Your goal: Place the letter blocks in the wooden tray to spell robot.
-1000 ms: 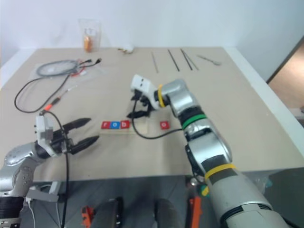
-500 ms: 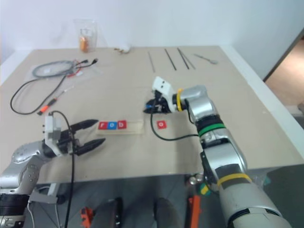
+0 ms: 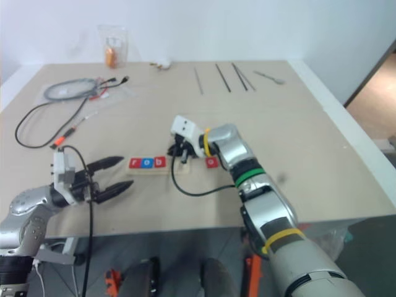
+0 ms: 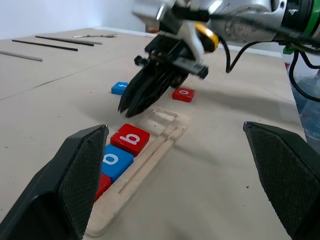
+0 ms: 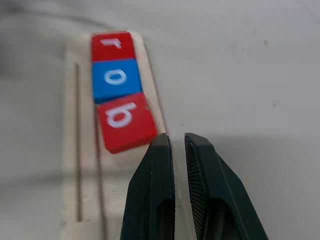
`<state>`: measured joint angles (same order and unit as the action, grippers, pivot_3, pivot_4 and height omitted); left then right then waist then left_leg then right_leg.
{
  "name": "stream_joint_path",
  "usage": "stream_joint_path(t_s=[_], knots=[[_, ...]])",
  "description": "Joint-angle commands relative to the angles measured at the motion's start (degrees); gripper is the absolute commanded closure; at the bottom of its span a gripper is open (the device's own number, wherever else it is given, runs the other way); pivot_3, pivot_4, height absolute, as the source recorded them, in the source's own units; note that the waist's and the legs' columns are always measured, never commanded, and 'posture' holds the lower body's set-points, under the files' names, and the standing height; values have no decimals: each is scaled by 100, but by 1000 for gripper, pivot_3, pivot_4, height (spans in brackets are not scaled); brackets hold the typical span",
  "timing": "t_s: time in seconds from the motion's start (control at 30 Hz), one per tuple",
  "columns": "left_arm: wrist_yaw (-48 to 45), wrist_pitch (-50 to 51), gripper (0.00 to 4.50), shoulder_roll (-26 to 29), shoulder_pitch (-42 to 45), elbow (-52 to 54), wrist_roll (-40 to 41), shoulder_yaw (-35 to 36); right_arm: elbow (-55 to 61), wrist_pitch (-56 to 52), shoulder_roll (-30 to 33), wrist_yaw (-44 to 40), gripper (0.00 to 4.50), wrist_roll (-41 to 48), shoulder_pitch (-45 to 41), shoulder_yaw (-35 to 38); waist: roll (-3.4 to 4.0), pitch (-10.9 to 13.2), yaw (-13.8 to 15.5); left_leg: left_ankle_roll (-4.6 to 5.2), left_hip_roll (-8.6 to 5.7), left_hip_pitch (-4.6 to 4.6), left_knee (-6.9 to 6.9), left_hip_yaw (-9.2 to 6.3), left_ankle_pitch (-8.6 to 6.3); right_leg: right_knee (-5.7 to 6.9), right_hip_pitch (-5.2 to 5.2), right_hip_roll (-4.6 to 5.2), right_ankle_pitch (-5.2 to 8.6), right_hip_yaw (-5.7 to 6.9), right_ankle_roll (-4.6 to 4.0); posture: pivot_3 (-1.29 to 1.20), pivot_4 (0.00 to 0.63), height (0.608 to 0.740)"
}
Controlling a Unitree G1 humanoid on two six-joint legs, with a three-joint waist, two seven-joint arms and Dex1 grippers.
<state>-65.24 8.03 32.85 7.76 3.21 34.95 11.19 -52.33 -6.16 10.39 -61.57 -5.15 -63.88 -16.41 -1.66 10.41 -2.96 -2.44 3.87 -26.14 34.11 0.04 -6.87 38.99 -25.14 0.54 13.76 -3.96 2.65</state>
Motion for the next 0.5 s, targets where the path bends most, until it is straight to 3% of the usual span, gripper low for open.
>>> stream_joint_path(t_s=[0.03, 0.5], knots=[[60, 19, 0, 69, 7, 195, 90, 153, -166, 355, -88, 123, 4059, -149, -286, -53, 0, 0, 0, 0, 0, 1, 0, 0, 0, 0, 0, 0, 0, 0, 0, 0, 150, 740], [92, 2, 0, 70, 10, 167, 85, 183, -325, 472, -112, -143, 4059, -190, -321, -44, 0, 0, 5, 0, 1, 1, 0, -1, 0, 0, 1, -2, -1, 0, 0, 0, 150, 740]])
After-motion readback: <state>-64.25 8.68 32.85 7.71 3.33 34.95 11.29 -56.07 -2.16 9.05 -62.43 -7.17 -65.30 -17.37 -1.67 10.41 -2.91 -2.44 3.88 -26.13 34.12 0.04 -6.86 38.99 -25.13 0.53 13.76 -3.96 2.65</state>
